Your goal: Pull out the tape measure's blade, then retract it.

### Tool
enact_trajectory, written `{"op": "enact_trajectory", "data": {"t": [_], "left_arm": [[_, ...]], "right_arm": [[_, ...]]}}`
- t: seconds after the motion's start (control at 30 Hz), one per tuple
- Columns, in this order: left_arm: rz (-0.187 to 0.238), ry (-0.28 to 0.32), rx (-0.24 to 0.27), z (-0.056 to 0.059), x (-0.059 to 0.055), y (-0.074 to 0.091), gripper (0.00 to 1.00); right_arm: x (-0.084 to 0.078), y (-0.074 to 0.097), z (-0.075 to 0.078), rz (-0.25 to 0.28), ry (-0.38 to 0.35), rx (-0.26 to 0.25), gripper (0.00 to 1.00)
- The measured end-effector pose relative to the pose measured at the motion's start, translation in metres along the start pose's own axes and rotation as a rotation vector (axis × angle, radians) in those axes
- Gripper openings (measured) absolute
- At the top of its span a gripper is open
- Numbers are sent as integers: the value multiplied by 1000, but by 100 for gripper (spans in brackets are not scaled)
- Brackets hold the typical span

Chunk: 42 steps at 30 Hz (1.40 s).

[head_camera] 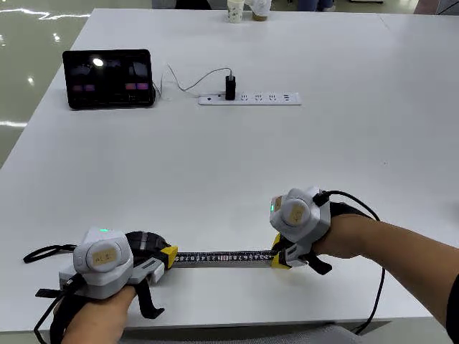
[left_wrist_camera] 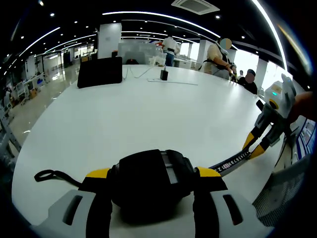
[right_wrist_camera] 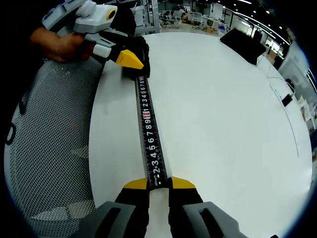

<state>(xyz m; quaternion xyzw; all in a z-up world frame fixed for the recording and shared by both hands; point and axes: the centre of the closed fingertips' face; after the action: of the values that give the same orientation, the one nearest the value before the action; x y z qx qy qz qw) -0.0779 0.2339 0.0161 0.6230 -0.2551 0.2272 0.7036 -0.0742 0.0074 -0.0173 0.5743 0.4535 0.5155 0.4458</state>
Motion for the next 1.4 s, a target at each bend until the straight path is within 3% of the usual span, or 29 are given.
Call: {"op": "enact_trajectory", "data": {"t": [1.4], "left_arm": [[-2,0,0,1,-1,1,61]], "right_arm": [[11,-2,-5,16,-23,-5,11]]}}
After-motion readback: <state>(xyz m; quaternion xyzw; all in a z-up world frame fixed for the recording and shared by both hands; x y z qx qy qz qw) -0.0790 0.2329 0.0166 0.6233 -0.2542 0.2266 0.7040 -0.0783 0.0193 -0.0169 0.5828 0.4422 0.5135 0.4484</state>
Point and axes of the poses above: the centre of the closed fingertips' face, and the gripper's own axes: y roughly backward along the fingers, z roughly to its right, x roughly out of its top, and after that the axes turned 12 degrees about -z, right-handed
